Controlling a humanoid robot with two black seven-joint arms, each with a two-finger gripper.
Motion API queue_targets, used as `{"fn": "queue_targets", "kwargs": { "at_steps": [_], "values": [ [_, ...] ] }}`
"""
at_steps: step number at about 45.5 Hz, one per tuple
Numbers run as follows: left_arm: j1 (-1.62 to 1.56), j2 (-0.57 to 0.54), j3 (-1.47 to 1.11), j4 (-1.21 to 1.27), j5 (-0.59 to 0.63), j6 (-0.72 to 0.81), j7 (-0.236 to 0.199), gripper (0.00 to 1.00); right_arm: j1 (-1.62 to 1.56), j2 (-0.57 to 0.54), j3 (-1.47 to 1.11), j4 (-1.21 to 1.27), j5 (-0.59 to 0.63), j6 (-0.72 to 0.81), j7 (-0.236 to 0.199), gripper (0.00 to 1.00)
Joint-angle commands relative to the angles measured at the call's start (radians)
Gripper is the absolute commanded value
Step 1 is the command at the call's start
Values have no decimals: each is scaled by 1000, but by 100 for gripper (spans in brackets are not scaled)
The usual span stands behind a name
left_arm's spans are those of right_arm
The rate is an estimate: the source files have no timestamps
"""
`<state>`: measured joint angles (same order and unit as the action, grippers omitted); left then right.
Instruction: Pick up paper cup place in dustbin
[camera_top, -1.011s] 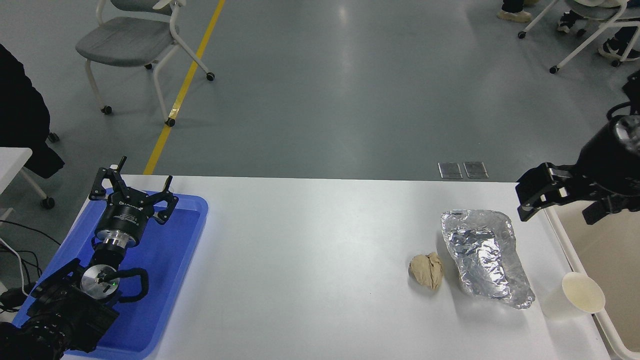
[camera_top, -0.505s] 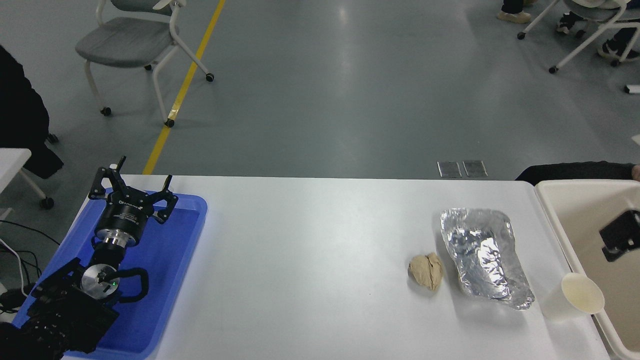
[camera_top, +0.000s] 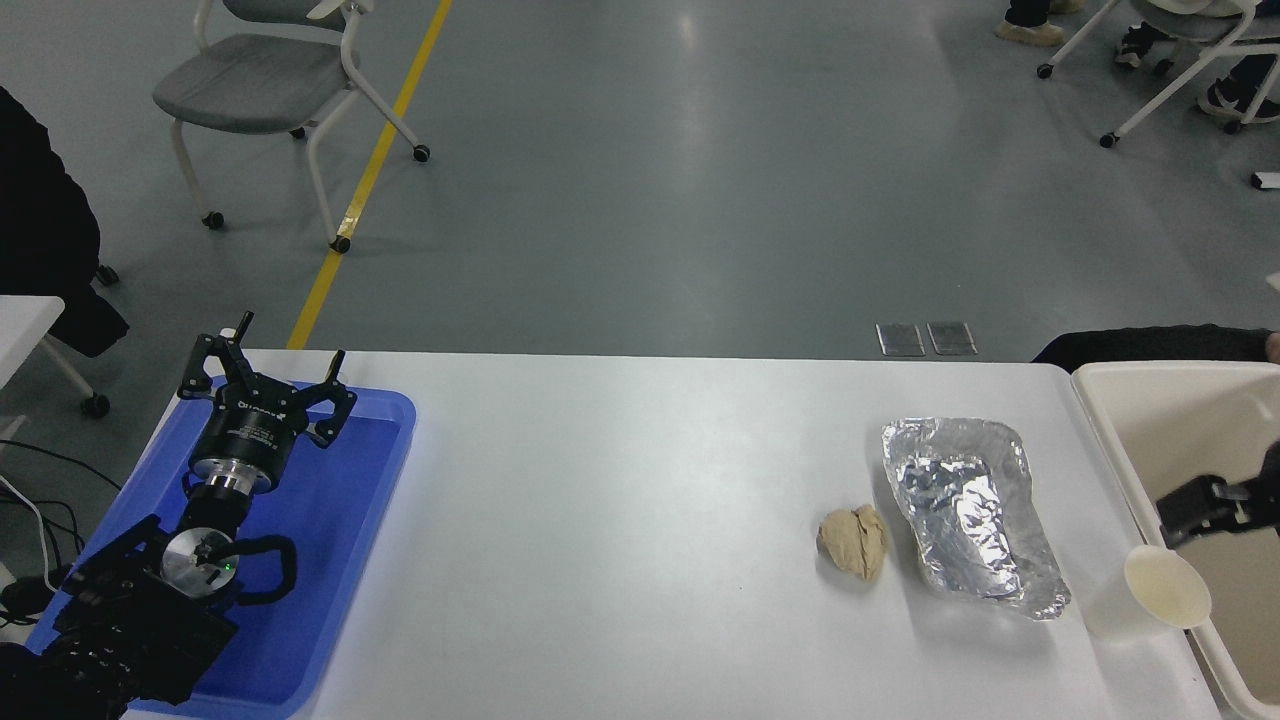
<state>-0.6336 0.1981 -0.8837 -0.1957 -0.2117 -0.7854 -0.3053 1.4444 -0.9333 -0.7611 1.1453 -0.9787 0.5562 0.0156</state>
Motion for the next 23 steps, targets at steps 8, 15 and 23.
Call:
{"fn": "queue_targets", "kwargs": {
  "at_steps": [8,15,23],
  "values": [
    [-1,0,0,1,0,0,0,100,-260,22,154,-124,-57,-108,3,100],
    [-1,0,0,1,0,0,0,100,-318,54,166,-174,-57,-177,1,100],
    [-1,0,0,1,0,0,0,100,-361,73,166,-203,-55,-229,1,100]
  ]
}}
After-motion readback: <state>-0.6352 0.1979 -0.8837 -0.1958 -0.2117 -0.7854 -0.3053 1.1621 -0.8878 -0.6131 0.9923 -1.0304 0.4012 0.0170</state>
